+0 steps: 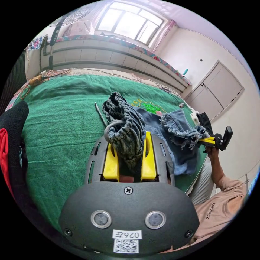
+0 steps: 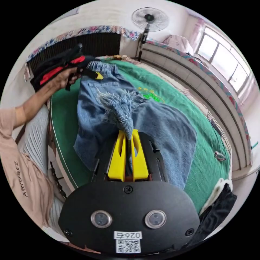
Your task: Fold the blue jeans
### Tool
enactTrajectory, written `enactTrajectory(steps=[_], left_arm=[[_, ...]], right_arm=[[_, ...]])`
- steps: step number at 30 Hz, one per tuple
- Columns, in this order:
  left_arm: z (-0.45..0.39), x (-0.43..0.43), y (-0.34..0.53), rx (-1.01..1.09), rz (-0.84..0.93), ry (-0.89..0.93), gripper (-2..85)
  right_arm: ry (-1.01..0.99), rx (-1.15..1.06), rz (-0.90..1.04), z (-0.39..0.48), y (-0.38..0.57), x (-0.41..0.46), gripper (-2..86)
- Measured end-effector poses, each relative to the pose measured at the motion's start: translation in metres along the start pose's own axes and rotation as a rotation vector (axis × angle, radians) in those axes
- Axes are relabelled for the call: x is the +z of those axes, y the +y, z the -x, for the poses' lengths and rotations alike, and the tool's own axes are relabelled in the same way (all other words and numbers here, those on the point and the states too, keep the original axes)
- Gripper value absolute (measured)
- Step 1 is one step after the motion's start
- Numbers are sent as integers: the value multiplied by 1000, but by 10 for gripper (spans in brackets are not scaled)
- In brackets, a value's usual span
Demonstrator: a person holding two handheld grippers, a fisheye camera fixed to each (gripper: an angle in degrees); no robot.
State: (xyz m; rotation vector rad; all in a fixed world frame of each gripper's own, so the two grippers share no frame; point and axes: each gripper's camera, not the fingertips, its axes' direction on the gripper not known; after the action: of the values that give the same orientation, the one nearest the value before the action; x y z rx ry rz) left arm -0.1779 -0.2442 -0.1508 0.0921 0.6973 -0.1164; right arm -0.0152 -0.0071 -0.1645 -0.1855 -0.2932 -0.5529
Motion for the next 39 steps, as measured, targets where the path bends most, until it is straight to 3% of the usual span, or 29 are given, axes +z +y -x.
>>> enactTrajectory(steps=[4, 6, 9, 11, 13, 15, 16, 18, 19, 21, 23, 24, 27, 29, 31, 33, 36, 39], left_arm=[[-3, -45, -3, 36, -178, -9, 119], [-2, -85, -2, 48, -330, -108, 116], [20, -129, 9, -25, -489, -241, 117], [46, -134, 16, -55, -483, -277, 122], [89, -121, 24, -193, -382, -233, 135], [146, -97, 37, -408, -215, -126, 156], [156, -96, 43, -469, -207, -123, 160], [174, -115, 63, -574, -317, -107, 154], [174, -121, 66, -574, -356, -96, 148], [164, -138, 69, -546, -434, -134, 135], [152, -142, 65, -494, -446, -208, 121], [145, -140, 60, -443, -430, -245, 122], [126, -134, 42, -291, -372, -311, 147], [109, -130, 33, -186, -348, -374, 171], [95, -119, 22, -95, -290, -381, 183], [89, -87, 11, -41, -129, -402, 185], [92, -37, 12, -16, 107, -536, 186], [78, -28, 18, 57, 113, -683, 185]], right_arm=[[92, 213, -263, -55, 32, -69, -11], [190, 347, -448, -89, 67, -119, -12], [415, 496, -579, -117, 109, -166, -12], [515, 555, -537, -137, 127, -178, -11], [497, 636, -463, -168, 145, -173, -9], [419, 837, -264, -223, 171, -147, -3], [389, 899, -224, -237, 180, -140, 1], [130, 1177, -88, -290, 229, -109, 21], [50, 1241, -93, -298, 243, -104, 27], [-171, 1426, -293, -309, 292, -102, 51], [-158, 1504, -429, -307, 313, -116, 65], [-40, 1544, -483, -301, 319, -133, 70], [302, 1517, -530, -282, 310, -167, 79], [376, 1364, -540, -277, 288, -172, 76], [375, 1186, -485, -280, 258, -164, 80], [356, 1000, -306, -288, 218, -131, 91], [247, 945, -132, -294, 196, -71, 80], [161, 1042, -52, -295, 200, -33, 65]])
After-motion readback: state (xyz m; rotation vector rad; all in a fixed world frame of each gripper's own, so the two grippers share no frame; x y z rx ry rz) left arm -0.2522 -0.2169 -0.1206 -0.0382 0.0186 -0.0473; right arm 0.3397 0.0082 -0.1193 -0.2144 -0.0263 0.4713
